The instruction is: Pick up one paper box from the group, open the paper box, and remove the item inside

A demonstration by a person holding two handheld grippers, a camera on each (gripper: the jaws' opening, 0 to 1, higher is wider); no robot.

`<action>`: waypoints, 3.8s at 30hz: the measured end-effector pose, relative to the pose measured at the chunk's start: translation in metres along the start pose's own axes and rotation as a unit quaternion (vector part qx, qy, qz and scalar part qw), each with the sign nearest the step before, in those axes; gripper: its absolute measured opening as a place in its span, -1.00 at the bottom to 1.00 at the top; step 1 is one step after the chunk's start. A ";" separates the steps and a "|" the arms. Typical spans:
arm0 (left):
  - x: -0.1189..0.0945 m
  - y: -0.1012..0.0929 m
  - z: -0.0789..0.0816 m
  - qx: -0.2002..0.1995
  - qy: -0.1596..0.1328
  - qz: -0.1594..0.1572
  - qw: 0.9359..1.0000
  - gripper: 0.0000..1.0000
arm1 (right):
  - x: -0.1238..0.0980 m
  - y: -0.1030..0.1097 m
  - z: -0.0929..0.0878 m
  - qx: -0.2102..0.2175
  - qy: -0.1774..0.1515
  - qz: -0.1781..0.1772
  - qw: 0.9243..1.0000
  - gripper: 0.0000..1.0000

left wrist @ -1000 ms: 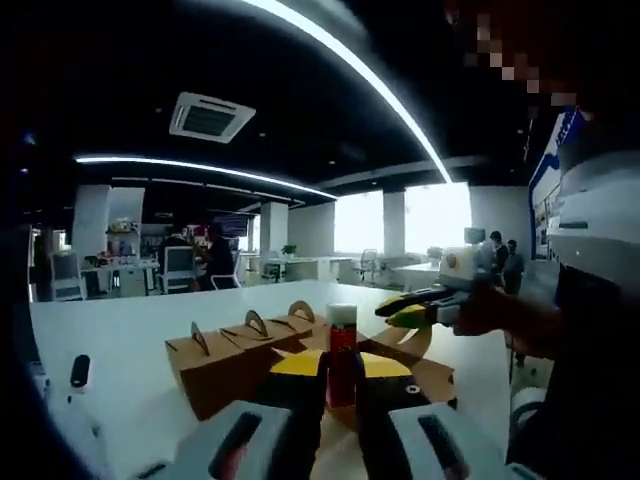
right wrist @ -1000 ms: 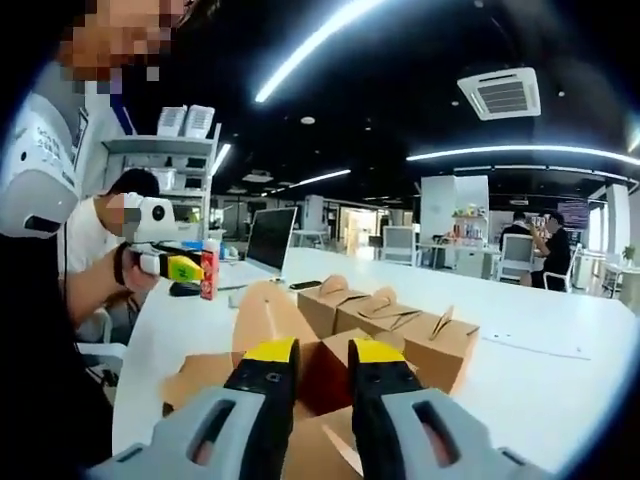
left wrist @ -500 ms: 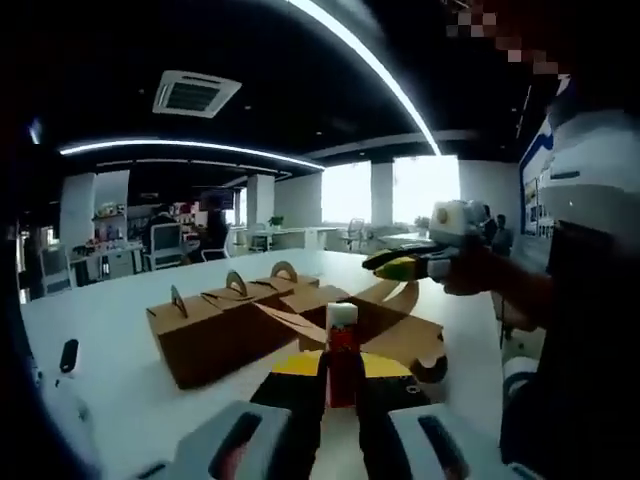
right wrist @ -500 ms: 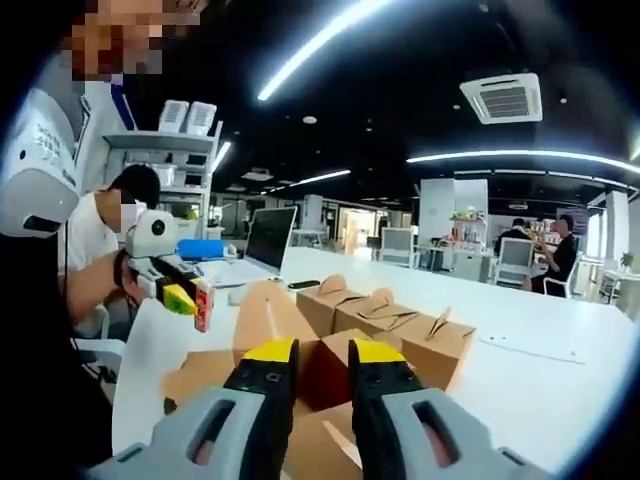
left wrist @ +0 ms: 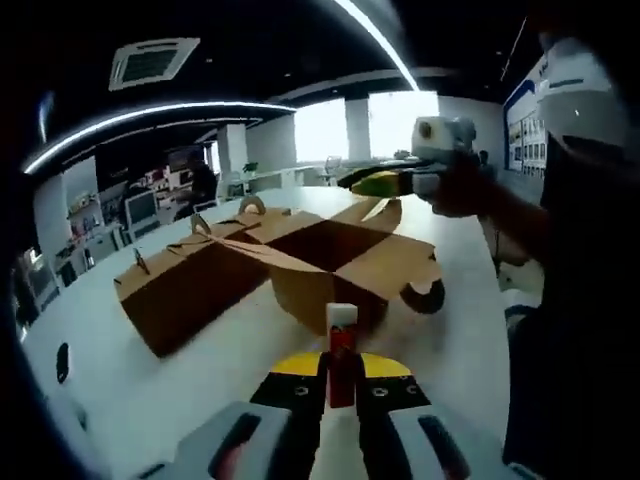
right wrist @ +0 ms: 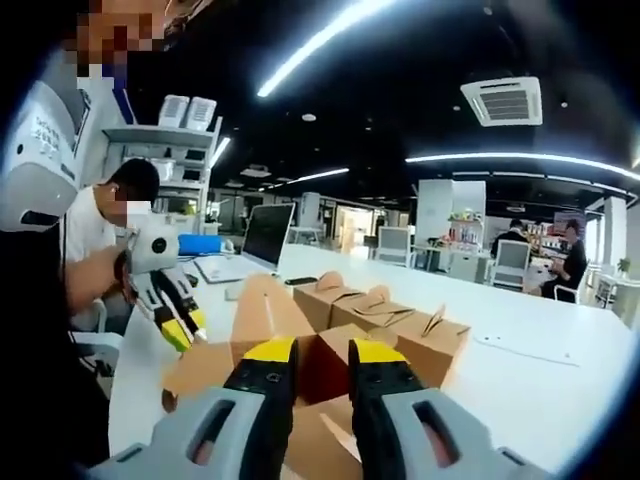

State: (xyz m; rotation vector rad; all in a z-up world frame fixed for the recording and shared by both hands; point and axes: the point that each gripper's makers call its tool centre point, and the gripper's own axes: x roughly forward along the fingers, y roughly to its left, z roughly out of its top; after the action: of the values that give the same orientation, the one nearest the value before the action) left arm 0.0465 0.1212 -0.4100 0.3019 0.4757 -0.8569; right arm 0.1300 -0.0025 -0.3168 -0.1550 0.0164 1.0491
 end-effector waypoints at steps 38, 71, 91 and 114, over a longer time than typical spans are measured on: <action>0.031 -0.040 -0.014 0.070 0.076 -0.104 0.989 -0.73 | -0.004 -0.005 -0.004 0.003 0.000 0.002 1.000 -0.58; -0.010 -0.022 0.038 -0.046 -0.116 -0.119 0.985 -0.47 | 0.008 0.003 -0.009 0.005 0.016 0.014 1.000 -0.57; -0.028 0.062 0.115 -0.217 -0.294 0.011 0.931 -0.24 | -0.023 -0.042 0.021 0.088 -0.047 -0.072 0.992 -0.52; -0.055 0.053 0.092 -0.150 -0.259 0.061 0.952 -0.28 | -0.054 -0.040 0.035 0.038 -0.035 -0.077 0.996 -0.48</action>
State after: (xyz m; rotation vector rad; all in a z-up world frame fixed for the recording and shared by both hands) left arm 0.0823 0.1493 -0.3002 -0.1744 0.0882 -0.6961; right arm 0.1351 -0.0641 -0.2731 -0.0502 -0.0188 0.8981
